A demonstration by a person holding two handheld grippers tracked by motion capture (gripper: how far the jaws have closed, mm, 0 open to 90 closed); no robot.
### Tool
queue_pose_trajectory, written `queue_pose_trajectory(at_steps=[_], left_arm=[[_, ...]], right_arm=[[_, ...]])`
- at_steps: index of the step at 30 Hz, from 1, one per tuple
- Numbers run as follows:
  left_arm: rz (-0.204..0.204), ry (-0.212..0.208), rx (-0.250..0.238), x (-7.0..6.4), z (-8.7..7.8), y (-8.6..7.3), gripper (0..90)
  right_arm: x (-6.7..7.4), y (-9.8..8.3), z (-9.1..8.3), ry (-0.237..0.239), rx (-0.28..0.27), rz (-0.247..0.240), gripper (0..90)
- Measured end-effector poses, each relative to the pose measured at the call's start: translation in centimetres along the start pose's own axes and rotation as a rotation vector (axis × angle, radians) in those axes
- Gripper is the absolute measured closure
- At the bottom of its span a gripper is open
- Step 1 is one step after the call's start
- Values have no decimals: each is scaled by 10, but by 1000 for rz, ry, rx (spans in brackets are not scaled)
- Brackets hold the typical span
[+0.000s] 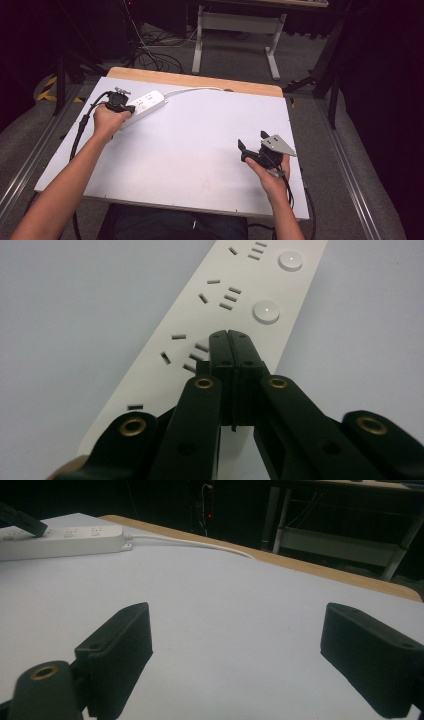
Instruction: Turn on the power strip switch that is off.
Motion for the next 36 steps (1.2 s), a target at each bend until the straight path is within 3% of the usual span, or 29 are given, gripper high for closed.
queue_pose_trajectory(at_steps=[7,13,17,23,29,34,36], left_arm=[[24,9,-6,-1,0,0,900],[20,6,-14,0,0,-1,900],[-12,-15,-43,4,0,0,900],[-9,1,-72,6,-1,0,900],[-12,34,-127,9,-7,5,900],[-33,70,-220,13,-17,8,900],[-43,76,-236,14,-19,8,900]], right_arm=[[0,1,0,-2,-2,2,138],[-1,1,0,-1,-2,2,138],[-1,1,0,-3,0,2,138],[-1,0,0,-7,0,2,138],[-2,0,1,-6,3,-1,138],[-2,0,1,-5,2,0,138],[-2,0,1,-5,2,0,138]])
Point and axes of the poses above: each handheld gripper's, and its own axes: z roughly forward along the jaws, y roughly out of its top, x roughly to its left, the point moved 7 cm from there along z, roughly forward along the jaws, and after that the axes turned 6 degrees about y, right-handed, at the moved point
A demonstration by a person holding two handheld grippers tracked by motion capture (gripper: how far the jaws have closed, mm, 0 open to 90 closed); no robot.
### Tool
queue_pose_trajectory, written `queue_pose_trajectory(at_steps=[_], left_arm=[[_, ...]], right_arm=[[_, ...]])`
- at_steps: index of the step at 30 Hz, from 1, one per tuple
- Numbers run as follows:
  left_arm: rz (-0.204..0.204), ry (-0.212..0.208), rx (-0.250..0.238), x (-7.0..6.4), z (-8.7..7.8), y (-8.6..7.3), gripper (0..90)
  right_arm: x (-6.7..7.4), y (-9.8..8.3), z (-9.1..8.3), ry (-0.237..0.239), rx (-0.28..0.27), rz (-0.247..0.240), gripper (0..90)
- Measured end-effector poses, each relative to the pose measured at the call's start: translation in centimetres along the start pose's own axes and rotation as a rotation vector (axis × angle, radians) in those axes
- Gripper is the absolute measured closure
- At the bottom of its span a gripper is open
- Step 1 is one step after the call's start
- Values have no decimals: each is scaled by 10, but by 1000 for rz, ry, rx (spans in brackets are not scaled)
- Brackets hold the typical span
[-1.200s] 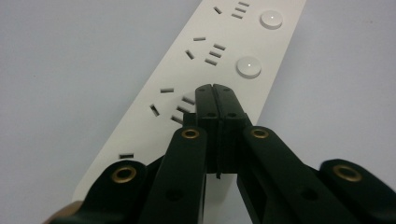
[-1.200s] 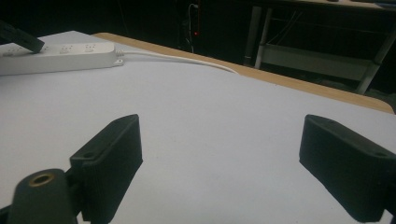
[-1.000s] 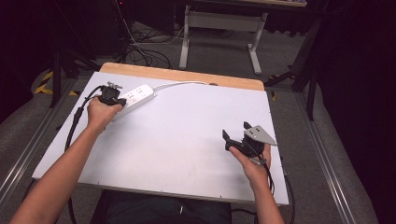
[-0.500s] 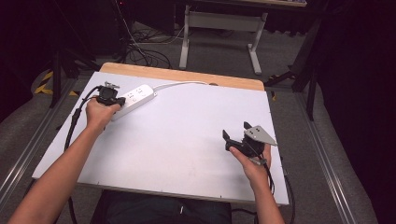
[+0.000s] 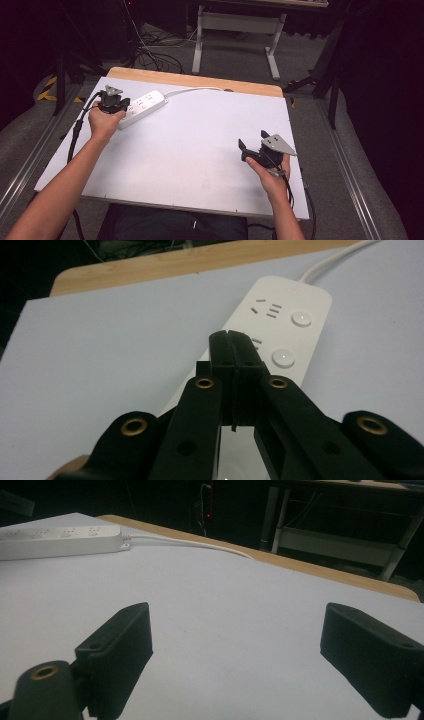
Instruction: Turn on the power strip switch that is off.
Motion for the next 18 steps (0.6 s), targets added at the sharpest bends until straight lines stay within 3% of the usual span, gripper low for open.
queue_pose_trajectory(at_steps=[7,11,18], left_arm=[[-33,-7,-88,8,-25,7,900],[-82,2,-136,16,-41,13,900],[-104,22,-218,20,-66,18,900]], right_arm=[[-1,0,-1,-1,-3,2,138],[-1,1,-1,1,-5,4,138],[-1,1,-1,3,-8,4,138]])
Point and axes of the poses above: each handheld gripper's, and its own axes: z roughly forward along the jaws, y roughly out of its top, x roughly to its left, the point moved 7 cm from there along z, roughly forward along the jaws, and after that the axes turned 6 degrees about y, right-handed, at the moved point
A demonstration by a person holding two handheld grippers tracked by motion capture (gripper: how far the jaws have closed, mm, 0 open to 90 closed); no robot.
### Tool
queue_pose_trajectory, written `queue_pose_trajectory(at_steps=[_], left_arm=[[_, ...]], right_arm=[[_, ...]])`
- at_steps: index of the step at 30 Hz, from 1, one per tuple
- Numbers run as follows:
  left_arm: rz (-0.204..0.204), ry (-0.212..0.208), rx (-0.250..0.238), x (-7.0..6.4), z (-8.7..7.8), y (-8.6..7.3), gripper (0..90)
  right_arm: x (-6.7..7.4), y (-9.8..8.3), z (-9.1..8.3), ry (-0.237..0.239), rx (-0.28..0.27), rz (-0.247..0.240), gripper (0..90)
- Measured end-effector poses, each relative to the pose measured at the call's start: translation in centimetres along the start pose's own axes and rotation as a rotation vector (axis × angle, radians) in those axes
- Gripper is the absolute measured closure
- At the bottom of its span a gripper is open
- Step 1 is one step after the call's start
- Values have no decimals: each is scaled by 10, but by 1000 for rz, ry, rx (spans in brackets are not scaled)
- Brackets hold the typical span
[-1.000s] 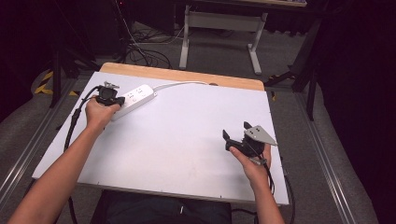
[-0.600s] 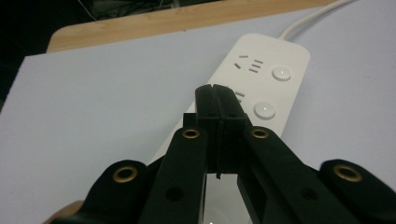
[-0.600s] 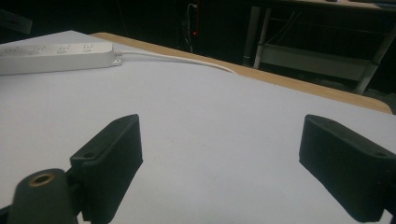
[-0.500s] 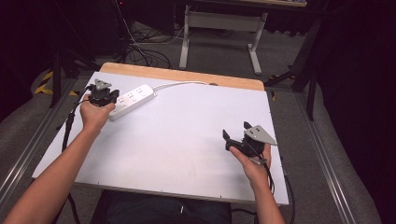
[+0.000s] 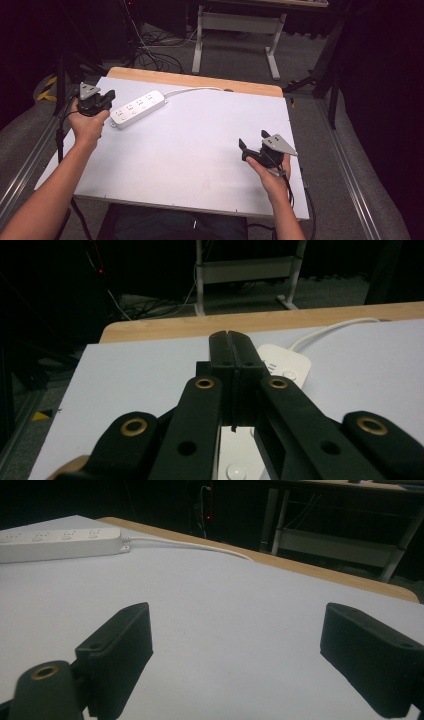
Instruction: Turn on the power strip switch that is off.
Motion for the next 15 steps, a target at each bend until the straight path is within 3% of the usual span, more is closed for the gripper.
queue_pose_trajectory(at_steps=[15], left_arm=[[-23,17,-52,6,-32,1,900]], right_arm=[[1,1,0,-2,-4,-4,140]])
Point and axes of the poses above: each handheld gripper's, and its own axes: z roughly forward along the jaws, y roughly out of its top, x roughly to its left, the point moved 7 cm from there along z, roughly forward along the jaws, and after that the axes turned 6 degrees about y, right-handed, at the moved point
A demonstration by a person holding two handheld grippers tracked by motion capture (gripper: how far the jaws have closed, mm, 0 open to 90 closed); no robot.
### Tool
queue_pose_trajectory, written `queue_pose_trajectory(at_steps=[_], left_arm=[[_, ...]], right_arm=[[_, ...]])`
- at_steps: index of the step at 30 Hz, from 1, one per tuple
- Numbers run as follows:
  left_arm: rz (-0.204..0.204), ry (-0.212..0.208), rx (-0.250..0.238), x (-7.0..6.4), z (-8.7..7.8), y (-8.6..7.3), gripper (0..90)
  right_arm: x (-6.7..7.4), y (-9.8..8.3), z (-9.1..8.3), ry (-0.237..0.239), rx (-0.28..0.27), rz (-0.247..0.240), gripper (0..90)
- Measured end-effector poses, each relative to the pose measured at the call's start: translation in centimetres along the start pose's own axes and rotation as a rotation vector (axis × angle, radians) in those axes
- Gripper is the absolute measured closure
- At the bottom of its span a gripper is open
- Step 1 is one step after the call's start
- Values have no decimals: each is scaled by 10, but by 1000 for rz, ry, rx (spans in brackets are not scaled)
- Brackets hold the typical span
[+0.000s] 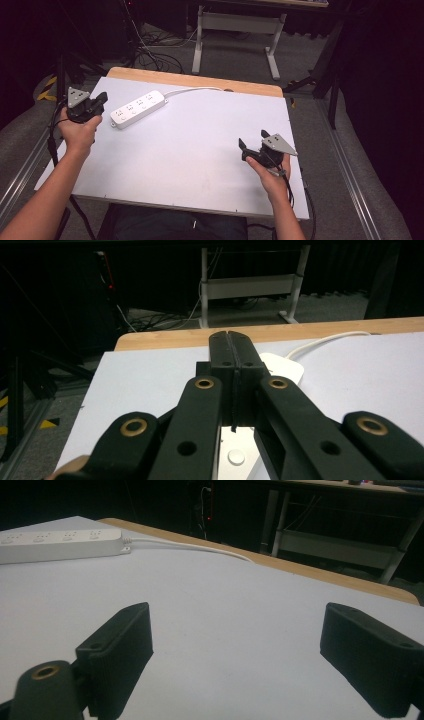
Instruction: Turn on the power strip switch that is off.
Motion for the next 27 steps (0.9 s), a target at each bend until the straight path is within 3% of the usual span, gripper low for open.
queue_pose_trajectory(at_steps=[9,27], left_arm=[[-10,11,-13,7,-16,-2,900],[-5,20,-42,5,-19,0,900]], right_arm=[[0,0,0,0,-1,0,140],[2,1,1,8,1,-7,140]])
Point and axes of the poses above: each handheld gripper's, and its own axes: z roughly forward along the jaws, y roughly out of its top, x roughly to its left, the point moved 7 cm from there along z, roughly forward along the jaws, and after that the axes turned 6 degrees about y, right-handed, at the moved point
